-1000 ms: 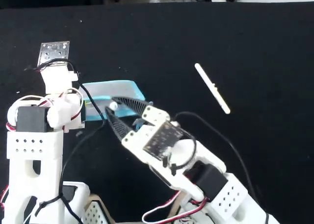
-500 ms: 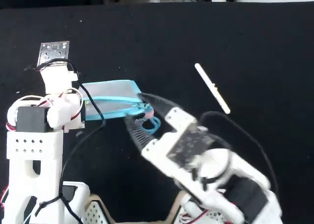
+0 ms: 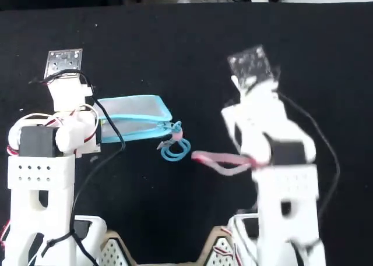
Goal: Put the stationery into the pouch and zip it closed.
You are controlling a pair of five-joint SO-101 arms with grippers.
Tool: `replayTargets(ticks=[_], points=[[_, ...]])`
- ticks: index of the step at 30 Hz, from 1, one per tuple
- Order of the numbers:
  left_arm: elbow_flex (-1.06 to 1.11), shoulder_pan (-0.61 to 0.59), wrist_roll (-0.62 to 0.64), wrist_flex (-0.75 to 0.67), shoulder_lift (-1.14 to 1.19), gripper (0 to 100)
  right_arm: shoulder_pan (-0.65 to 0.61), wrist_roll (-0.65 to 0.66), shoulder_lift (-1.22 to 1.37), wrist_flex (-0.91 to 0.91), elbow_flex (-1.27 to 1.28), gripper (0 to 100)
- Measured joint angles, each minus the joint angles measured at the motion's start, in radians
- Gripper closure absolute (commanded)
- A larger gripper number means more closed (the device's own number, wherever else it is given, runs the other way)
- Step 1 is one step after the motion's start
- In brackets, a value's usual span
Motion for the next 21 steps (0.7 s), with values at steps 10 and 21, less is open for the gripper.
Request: replayTargets(ticks=[10, 21], points=[[0.000, 0.000, 0.000, 0.000, 0.000, 97, 0.035, 0.041, 0.477, -0.109, -0.155, 83.9], [0.000, 0.000, 0.000, 0.000, 0.000, 97, 0.037, 0.089, 1.017, 0.124, -0.704, 83.9]])
